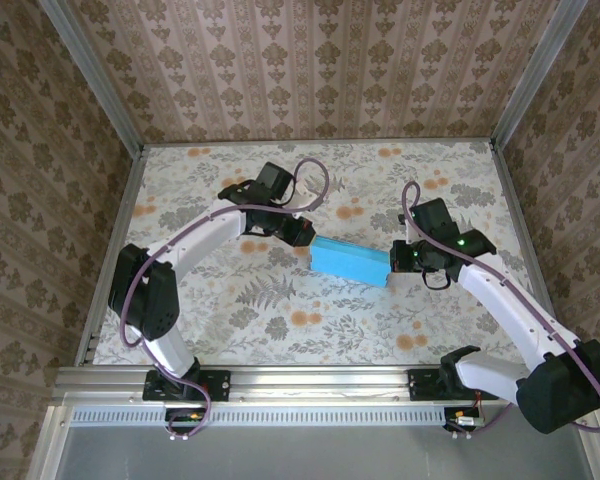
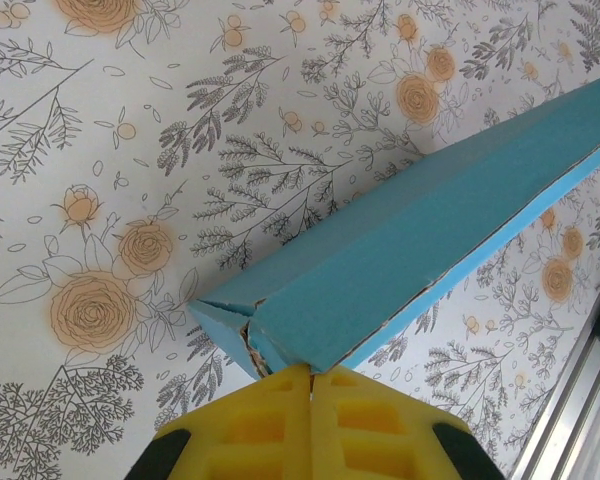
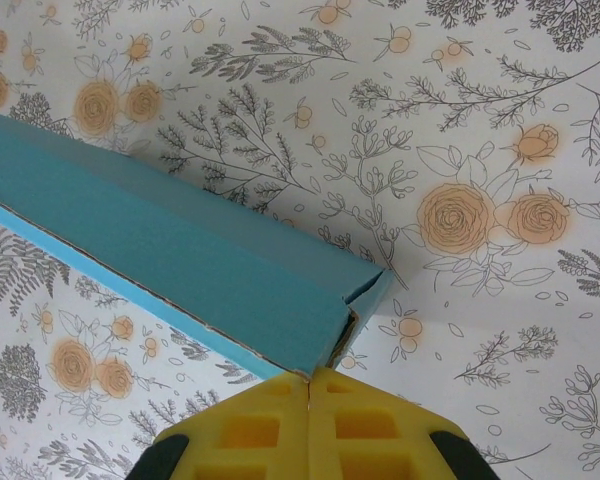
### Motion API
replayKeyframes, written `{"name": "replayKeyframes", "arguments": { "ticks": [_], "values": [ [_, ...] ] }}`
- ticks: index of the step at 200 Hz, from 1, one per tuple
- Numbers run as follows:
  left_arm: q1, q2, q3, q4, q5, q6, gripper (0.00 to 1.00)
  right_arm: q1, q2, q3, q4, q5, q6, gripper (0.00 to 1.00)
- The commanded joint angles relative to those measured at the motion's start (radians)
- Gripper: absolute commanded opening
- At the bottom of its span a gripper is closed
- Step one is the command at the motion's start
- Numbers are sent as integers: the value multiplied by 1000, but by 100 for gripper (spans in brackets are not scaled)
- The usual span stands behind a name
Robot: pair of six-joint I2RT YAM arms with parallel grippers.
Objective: Fold the paper box
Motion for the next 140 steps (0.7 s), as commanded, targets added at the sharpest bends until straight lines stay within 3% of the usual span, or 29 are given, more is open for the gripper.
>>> {"name": "replayKeyframes", "arguments": {
  "ticks": [1, 42, 88, 111, 140],
  "values": [
    [-21, -11, -32, -34, 21, -16, 0, 10, -17, -20, -31, -12, -16, 0],
    [-22, -19, -52, -28, 10, -20, 0, 12, -20, -15, -35, -15, -18, 0],
    [-22, -27, -55, -34, 1, -15, 0, 8, -65, 12, -38, -20, 4, 15],
    [-22, -25, -50, -32, 1, -15, 0, 0, -81, 41, -47, -14, 8, 28],
    [-22, -19, -46, -29, 4, -17, 0, -6, -73, 66, -26, -17, 18, 27]
  ]
}}
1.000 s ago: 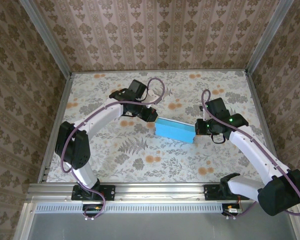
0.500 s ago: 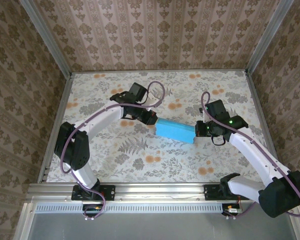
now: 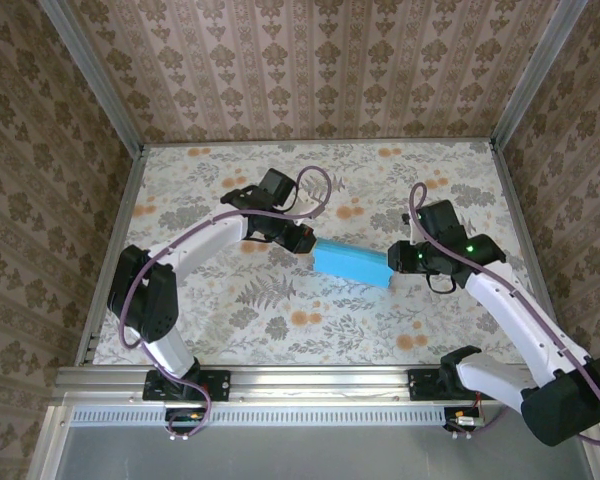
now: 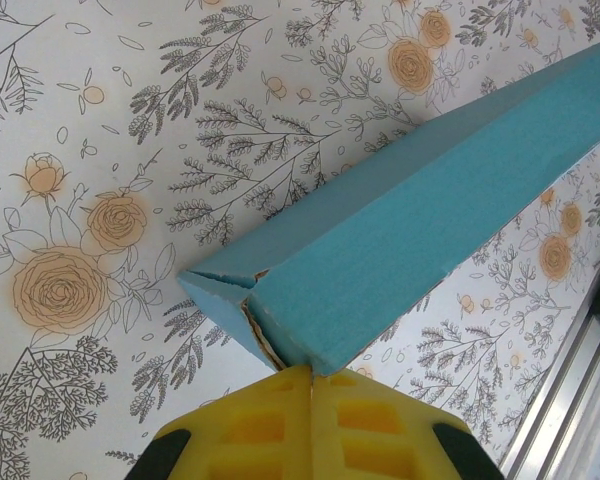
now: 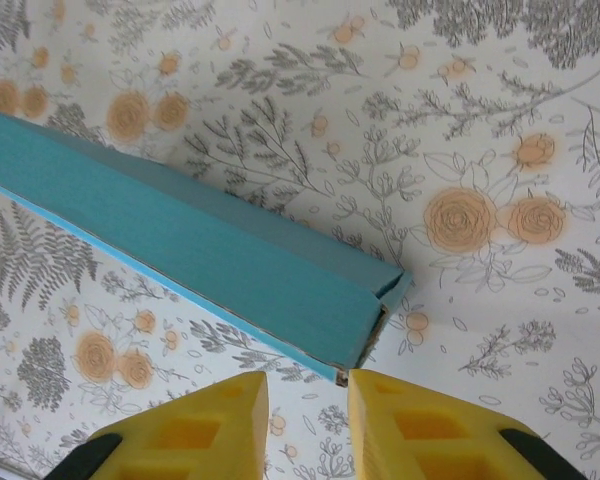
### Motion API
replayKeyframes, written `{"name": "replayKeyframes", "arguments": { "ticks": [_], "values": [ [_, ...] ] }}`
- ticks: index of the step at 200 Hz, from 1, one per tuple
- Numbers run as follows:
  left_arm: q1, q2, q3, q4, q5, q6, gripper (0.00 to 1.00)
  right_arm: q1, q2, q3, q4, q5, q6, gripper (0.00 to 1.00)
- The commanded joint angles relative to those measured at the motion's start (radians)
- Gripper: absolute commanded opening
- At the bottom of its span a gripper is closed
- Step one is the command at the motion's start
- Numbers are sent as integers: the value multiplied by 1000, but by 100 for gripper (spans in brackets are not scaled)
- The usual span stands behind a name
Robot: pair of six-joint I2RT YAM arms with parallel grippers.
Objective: Fold the paper box
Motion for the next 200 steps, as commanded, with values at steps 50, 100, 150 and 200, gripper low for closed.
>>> {"name": "replayKeyframes", "arguments": {
  "ticks": [50, 100, 150, 200],
  "values": [
    [-6, -10, -12, -26, 2, -20, 0, -5, 72, 45, 57, -29, 14, 3],
    [-7, -14, -20, -12, 3, -31, 0, -4, 70, -18, 58, -27, 11, 0],
    [12, -69, -47, 49, 42, -118, 15, -2, 51, -87, 94, -27, 30, 0],
    [73, -160, -109, 182, 227, -225, 22, 0, 40, -114, 110, -23, 32, 0]
  ]
}}
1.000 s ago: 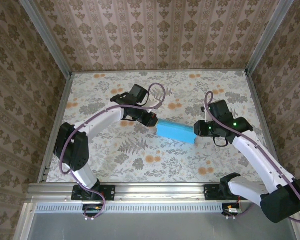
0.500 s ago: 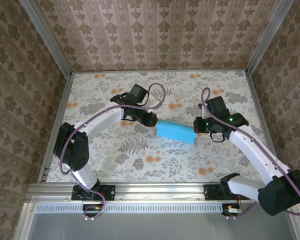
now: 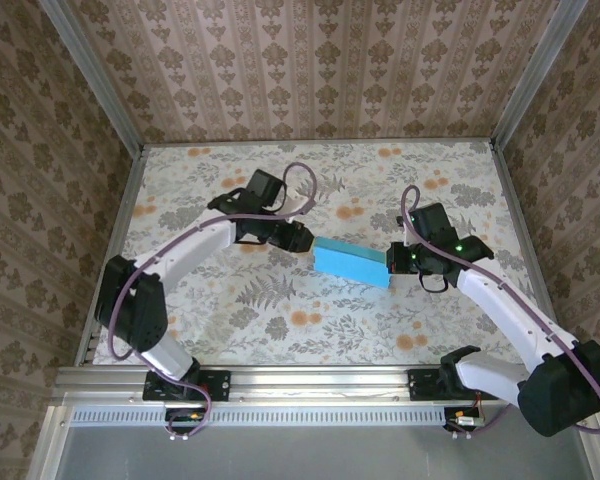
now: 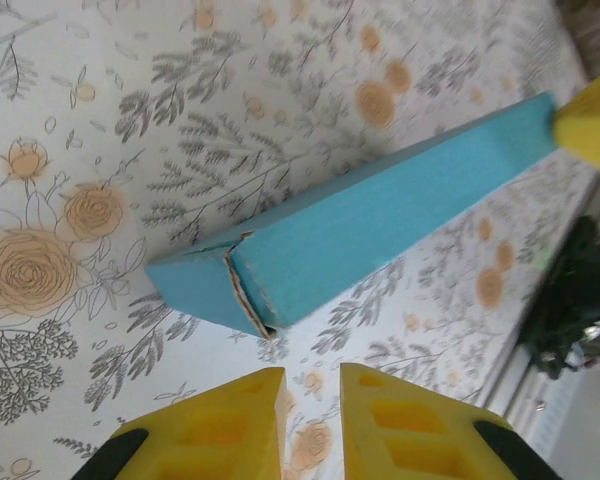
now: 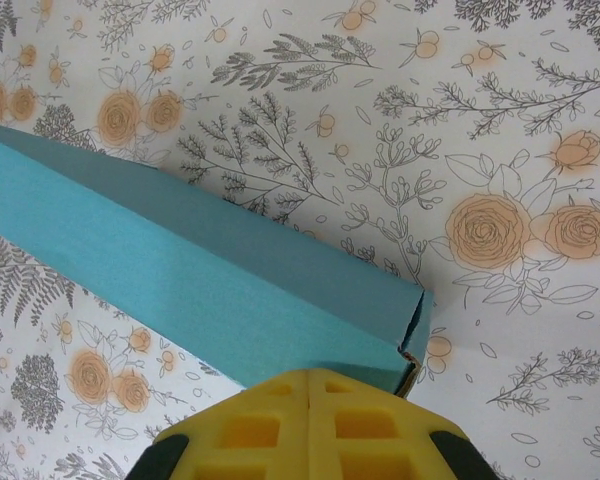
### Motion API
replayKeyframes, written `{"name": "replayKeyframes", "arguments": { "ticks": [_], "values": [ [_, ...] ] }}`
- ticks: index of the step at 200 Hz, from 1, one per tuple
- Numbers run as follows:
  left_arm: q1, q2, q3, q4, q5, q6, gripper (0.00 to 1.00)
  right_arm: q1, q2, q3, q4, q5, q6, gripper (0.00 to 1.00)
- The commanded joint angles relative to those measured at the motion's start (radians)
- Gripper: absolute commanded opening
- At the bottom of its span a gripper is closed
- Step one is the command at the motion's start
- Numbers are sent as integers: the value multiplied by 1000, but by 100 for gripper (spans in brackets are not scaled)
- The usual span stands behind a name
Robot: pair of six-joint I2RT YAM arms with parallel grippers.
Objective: Fold the paper box
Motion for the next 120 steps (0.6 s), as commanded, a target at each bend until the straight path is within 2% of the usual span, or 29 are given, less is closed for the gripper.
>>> {"name": "replayKeyframes", "arguments": {
  "ticks": [1, 63, 120],
  "values": [
    [26, -57, -22, 96, 123, -74, 22, 0, -12, -29, -15, 1, 8, 0],
    [28, 51, 13, 178, 216, -60, 24, 3, -19, -31, -9, -20, 4, 0],
    [10, 164, 49, 176, 243, -46, 23, 2, -23, -37, -15, -18, 3, 0]
  ]
}}
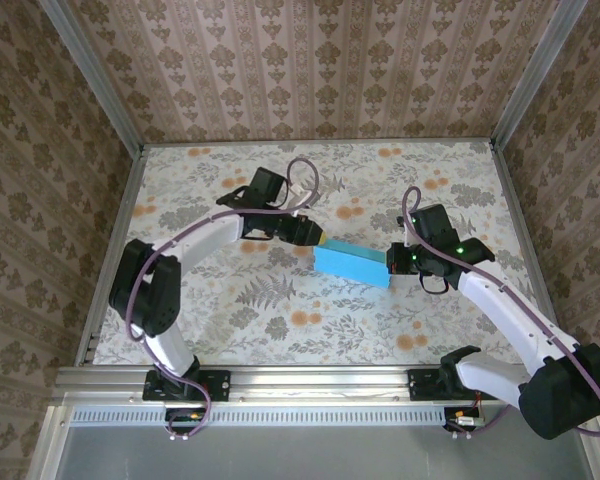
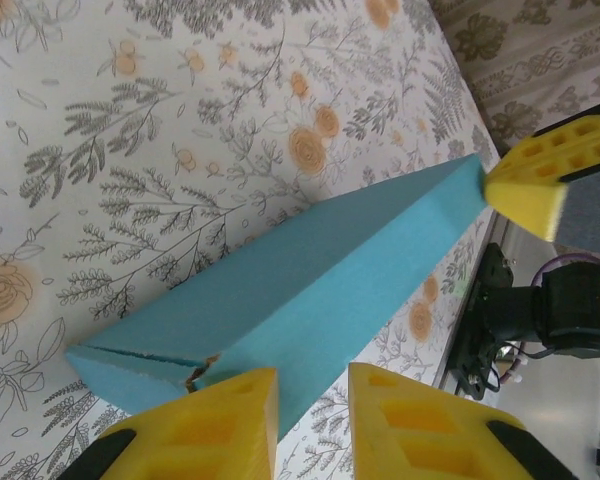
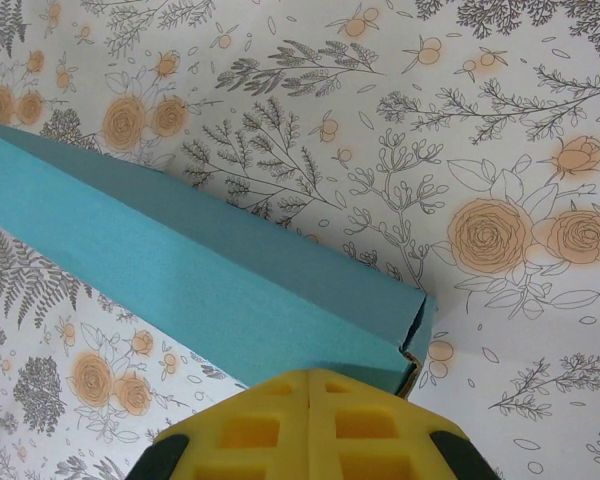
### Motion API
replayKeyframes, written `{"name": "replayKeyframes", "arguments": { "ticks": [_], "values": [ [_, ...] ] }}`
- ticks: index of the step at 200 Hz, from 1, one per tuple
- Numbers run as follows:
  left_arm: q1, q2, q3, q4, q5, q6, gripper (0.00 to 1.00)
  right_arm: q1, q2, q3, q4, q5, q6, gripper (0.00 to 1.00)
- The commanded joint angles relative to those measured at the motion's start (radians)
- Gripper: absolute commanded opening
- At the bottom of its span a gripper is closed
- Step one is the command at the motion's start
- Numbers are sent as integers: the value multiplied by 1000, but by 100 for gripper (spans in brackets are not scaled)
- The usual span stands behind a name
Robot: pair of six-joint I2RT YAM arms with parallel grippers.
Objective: Fold the paper box
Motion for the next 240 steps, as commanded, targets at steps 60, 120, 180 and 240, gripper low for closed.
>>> {"name": "replayKeyframes", "arguments": {
  "ticks": [60, 120, 180, 240],
  "values": [
    [-20, 27, 14, -71, -81, 52, 19, 1, -30, -9, -27, -18, 13, 0],
    [-36, 34, 8, -80, -116, 60, 18, -53, -70, 7, 3, -124, 30, 0],
    [-48, 35, -2, -78, -138, 74, 16, -52, -31, -81, -11, -59, 43, 0],
    [-56, 22, -61, -38, -150, 76, 13, -53, -43, -87, -20, -60, 21, 0]
  ]
}}
